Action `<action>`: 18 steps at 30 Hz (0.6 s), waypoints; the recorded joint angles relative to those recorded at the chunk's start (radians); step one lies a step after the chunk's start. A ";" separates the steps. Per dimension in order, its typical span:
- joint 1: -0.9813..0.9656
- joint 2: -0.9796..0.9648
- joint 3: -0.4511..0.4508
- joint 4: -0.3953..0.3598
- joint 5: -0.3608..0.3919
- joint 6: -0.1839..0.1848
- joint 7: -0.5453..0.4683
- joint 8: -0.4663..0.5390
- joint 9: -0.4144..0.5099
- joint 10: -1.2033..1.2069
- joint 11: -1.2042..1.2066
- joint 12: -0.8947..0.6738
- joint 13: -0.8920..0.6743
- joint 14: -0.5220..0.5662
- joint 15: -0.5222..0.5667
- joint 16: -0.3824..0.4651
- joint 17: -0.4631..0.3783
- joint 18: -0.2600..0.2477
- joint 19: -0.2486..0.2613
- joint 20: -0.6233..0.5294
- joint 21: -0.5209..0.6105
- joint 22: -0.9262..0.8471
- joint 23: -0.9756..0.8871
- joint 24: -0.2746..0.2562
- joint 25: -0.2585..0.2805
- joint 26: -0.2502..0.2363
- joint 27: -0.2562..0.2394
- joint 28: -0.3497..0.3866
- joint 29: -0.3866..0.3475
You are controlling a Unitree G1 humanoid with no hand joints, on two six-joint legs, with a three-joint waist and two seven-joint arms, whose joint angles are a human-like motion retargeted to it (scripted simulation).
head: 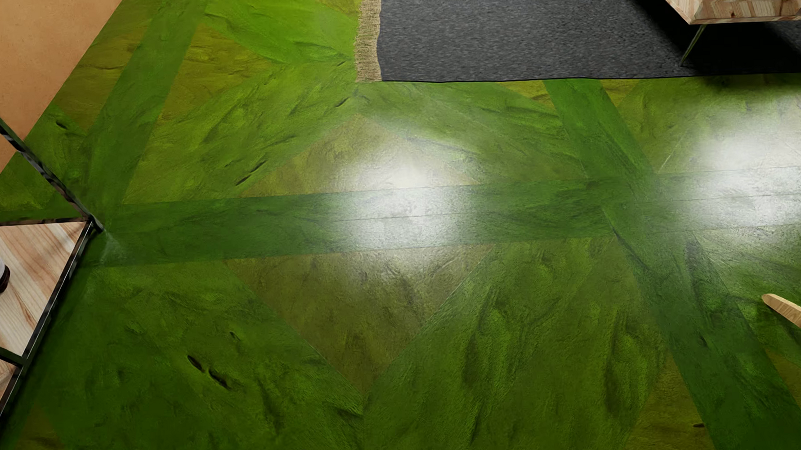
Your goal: Go to the armchair
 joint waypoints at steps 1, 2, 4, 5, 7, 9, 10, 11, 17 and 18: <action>-0.085 0.044 0.001 0.083 0.014 0.009 0.016 -0.022 0.002 0.127 -0.002 0.015 -0.054 -0.048 -0.031 0.010 -0.013 0.026 0.003 -0.061 -0.002 0.076 0.010 0.045 -0.025 0.004 0.005 -0.078 0.015; -0.171 0.082 0.011 0.133 0.025 0.018 0.025 -0.032 0.005 0.213 0.000 0.038 -0.098 -0.101 -0.061 0.010 -0.025 0.126 0.012 -0.071 -0.016 0.125 0.012 0.062 -0.043 -0.006 0.001 -0.096 0.008; -0.326 0.152 0.049 0.155 0.041 0.031 0.023 -0.036 0.006 0.236 -0.008 0.120 -0.173 -0.124 -0.105 -0.030 -0.036 0.295 0.037 0.049 -0.082 0.141 -0.026 0.022 -0.040 0.025 -0.029 0.024 -0.046; -0.385 0.178 0.068 0.140 0.042 0.032 0.024 -0.034 0.005 0.175 0.001 0.169 -0.193 -0.165 -0.124 -0.045 -0.048 0.295 0.052 0.109 -0.104 0.130 -0.073 -0.002 -0.029 0.022 -0.069 0.074 -0.073; -0.465 0.222 0.100 0.101 0.038 0.030 0.036 -0.024 -0.001 -0.061 0.027 0.249 -0.225 -0.206 -0.159 -0.058 -0.085 0.288 0.085 0.165 -0.112 0.108 -0.180 -0.023 0.012 -0.013 -0.142 0.086 -0.111; -0.475 0.273 0.119 0.072 0.038 0.025 0.058 -0.011 -0.010 -0.449 0.037 0.302 -0.265 -0.170 -0.204 -0.069 -0.133 0.275 0.119 0.173 -0.086 0.094 -0.270 0.001 0.048 -0.021 -0.165 0.050 -0.109; -0.454 0.309 0.125 0.058 0.042 0.021 0.078 -0.001 -0.015 -0.677 0.022 0.322 -0.281 -0.109 -0.217 -0.079 -0.154 0.257 0.138 0.186 -0.071 0.084 -0.309 0.004 0.061 -0.026 -0.167 0.024 -0.103; -0.431 0.346 0.127 0.044 0.044 0.017 0.107 0.012 -0.018 -0.864 0.005 0.336 -0.293 -0.082 -0.225 -0.089 -0.168 0.185 0.160 0.205 -0.056 0.071 -0.340 0.004 0.071 -0.022 -0.165 0.008 -0.096; -0.258 0.330 0.150 -0.069 -0.204 -0.035 0.301 0.165 -0.020 -0.792 0.447 0.269 -0.231 -0.101 0.043 -0.172 -0.181 0.398 0.203 0.262 0.017 0.061 -0.225 0.072 0.066 -0.004 -0.043 0.027 -0.061; -0.213 0.235 0.147 -0.095 -0.267 -0.054 0.324 0.238 -0.019 -0.787 0.641 0.243 -0.210 -0.146 0.181 -0.178 -0.181 0.402 0.213 0.262 0.067 0.055 -0.168 0.085 0.033 -0.008 -0.019 0.031 -0.011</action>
